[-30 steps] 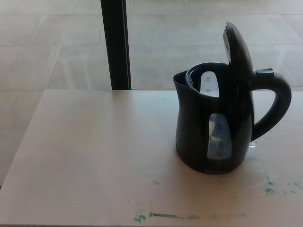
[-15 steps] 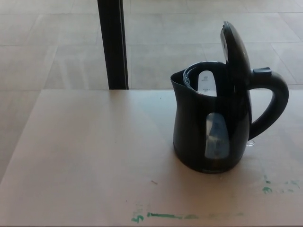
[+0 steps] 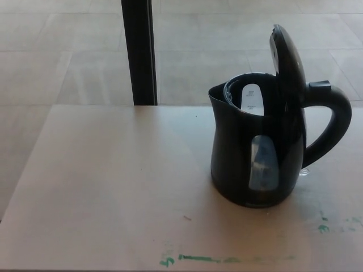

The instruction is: The robot uses its right hand to push down on the lid of a kettle kept in the middle of the desk to close it

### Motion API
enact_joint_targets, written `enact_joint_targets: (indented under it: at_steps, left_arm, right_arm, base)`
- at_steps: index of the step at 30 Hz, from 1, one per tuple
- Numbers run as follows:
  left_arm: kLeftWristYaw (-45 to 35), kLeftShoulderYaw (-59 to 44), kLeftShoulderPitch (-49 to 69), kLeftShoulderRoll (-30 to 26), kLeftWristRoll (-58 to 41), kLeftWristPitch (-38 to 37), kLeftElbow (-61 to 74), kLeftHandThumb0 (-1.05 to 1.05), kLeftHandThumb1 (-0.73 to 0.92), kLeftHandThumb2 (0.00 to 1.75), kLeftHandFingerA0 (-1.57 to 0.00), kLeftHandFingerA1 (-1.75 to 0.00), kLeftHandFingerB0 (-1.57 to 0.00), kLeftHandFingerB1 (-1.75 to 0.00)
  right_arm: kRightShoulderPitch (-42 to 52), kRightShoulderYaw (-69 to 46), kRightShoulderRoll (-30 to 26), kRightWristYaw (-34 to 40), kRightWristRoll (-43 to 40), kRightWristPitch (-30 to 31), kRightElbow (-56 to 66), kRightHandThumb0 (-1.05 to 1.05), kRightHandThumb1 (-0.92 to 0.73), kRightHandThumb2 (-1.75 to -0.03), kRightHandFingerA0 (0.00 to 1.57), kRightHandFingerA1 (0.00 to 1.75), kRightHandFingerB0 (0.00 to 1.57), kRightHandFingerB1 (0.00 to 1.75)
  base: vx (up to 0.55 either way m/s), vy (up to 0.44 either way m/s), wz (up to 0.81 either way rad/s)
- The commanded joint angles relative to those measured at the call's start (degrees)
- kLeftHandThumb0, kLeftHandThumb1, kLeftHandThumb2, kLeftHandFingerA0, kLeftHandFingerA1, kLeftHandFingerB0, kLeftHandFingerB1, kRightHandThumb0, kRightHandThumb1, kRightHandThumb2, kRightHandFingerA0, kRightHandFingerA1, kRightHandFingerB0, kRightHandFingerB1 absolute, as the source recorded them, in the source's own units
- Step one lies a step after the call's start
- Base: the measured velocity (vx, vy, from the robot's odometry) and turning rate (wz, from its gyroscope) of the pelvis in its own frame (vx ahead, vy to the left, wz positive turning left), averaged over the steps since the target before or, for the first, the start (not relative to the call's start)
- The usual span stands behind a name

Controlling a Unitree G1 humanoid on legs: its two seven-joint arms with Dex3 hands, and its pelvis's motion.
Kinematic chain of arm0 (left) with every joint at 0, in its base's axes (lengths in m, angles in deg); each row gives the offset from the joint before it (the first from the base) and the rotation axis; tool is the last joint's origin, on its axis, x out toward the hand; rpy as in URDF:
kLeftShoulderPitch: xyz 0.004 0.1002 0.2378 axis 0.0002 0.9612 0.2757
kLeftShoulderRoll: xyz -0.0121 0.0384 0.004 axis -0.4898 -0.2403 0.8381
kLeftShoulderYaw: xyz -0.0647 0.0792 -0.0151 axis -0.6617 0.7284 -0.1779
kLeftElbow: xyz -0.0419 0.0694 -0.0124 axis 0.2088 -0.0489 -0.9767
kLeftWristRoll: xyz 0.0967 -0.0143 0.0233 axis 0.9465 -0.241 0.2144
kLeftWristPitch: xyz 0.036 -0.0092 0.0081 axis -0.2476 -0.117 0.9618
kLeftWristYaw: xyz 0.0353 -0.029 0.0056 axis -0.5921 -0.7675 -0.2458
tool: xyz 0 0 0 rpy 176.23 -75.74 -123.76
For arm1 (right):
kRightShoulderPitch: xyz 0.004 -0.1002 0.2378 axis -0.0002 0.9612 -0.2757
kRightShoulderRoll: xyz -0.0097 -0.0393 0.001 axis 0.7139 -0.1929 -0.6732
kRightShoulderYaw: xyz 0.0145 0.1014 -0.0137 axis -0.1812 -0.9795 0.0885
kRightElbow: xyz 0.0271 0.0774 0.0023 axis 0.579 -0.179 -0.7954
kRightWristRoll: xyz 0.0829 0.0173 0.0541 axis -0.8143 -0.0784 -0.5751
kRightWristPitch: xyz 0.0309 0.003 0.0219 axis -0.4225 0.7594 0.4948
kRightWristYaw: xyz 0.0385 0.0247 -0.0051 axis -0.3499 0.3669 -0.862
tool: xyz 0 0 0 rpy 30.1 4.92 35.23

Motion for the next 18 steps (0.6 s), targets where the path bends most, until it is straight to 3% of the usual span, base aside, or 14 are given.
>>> enact_joint_targets:
  at_steps: [1,2,3,4,5,6,11,12,13,15,16,17,18]
  left_arm:
    - [-0.1,1.0,0.5,-1.2,0.1,-0.9,-0.1,-0.83,0.72,1.1,-0.46,-0.59,-0.35,-0.52]
    - [-0.4,0.7,0.7,-1.1,-0.4,-0.7,0.0,-0.86,0.91,0.68,-0.51,-0.48,-0.4,-0.41]
    - [-0.5,0.6,0.8,-1.1,-0.6,-0.5,0.2,-0.87,0.9,0.68,-0.5,-0.47,-0.41,-0.41]
    - [-0.7,0.4,0.8,-1.1,-1.0,-0.1,0.4,-0.83,0.71,1.08,-0.43,-0.58,-0.34,-0.53]
    - [-1.1,0.2,0.9,-1.2,-1.2,0.0,0.4,-0.83,0.71,1.08,-0.43,-0.58,-0.34,-0.53]
    - [-0.6,0.1,0.4,-1.2,-1.2,0.2,-0.1,-0.86,0.9,0.67,-0.51,-0.47,-0.39,-0.4]
    - [-0.7,0.0,0.4,-1.2,-1.2,-0.1,-0.1,-0.86,0.91,0.67,-0.52,-0.48,-0.4,-0.41]
    - [-0.5,0.8,0.6,-1.4,-0.4,-0.2,0.1,-0.92,0.77,0.82,-0.51,-0.5,-0.39,-0.44]
    - [-1.4,0.9,1.0,-1.6,-0.5,-0.6,0.2,-0.86,0.92,0.68,-0.49,-0.46,-0.4,-0.4]
    - [-1.3,0.9,1.1,-1.6,-0.6,-0.6,0.2,-0.85,0.92,0.68,-0.5,-0.47,-0.39,-0.4]
    - [-1.5,0.7,1.3,-1.6,-1.0,-0.6,0.2,-0.85,0.91,0.68,-0.5,-0.47,-0.39,-0.4]
    - [-1.4,0.6,1.3,-1.5,-1.1,-0.5,0.0,-0.86,0.91,0.67,-0.5,-0.46,-0.4,-0.4]
    - [-1.3,0.5,1.3,-1.5,-1.2,-0.5,-0.3,-0.86,0.91,0.67,-0.5,-0.46,-0.4,-0.4]
  right_arm:
    - [-5.4,7.1,0.1,0.5,8.1,5.1,-4.3,-0.65,-0.63,-1.02,0.52,0.65,0.42,0.56]
    - [-6.7,7.9,0.7,0.4,8.0,6.0,-5.9,-0.69,-0.78,-0.64,0.59,0.58,0.49,0.42]
    - [-7.5,8.6,1.0,0.3,8.2,6.2,-7.0,-0.71,-0.78,-0.64,0.57,0.57,0.46,0.42]
    - [-8.5,9.4,1.3,0.4,9.0,5.9,-8.4,-0.71,-0.78,-0.64,0.56,0.56,0.45,0.42]
    - [-9.1,10.0,1.4,0.6,9.6,5.7,-9.3,-0.71,-0.78,-0.64,0.56,0.56,0.45,0.42]
    - [-11.2,11.2,2.0,0.8,11.0,4.2,-12.7,-0.66,-0.8,-0.64,0.57,0.57,0.47,0.43]
    - [-15.1,14.3,2.1,0.6,15.2,1.3,-19.0,-0.66,-0.79,-0.64,0.59,0.6,0.51,0.45]
    - [-16.3,15.1,2.1,0.3,15.8,2.8,-19.8,-0.69,-0.79,-0.63,0.61,0.57,0.52,0.42]
    - [-17.5,15.9,2.2,-0.2,16.3,3.5,-21.2,-0.69,-0.79,-0.64,0.61,0.56,0.51,0.42]
    - [-18.5,16.4,2.1,-1.1,16.7,2.5,-23.1,-0.69,-0.79,-0.64,0.6,0.56,0.5,0.43]
    - [-19.6,16.9,2.0,-2.0,17.0,2.7,-24.5,-0.68,-0.62,-1.01,0.52,0.63,0.42,0.55]
    - [-20.2,17.2,2.1,-2.4,17.2,2.5,-25.5,-0.69,-0.78,-0.63,0.59,0.55,0.49,0.42]
    - [-20.5,17.2,2.3,-2.4,17.3,2.1,-26.2,-0.69,-0.78,-0.63,0.59,0.55,0.49,0.42]
  base:
    - [0.0,0.0,0.0]
    - [0.0,0.0,0.0]
    - [0.0,0.0,0.0]
    - [0.0,0.0,0.0]
    - [0.0,0.0,0.0]
    - [0.0,0.0,0.0]
    - [0.0,0.0,0.0]
    - [0.0,0.0,0.0]
    - [0.0,0.0,0.0]
    - [0.0,0.0,0.0]
    - [0.0,0.0,0.0]
    - [0.0,0.0,0.0]
    - [0.0,0.0,0.0]
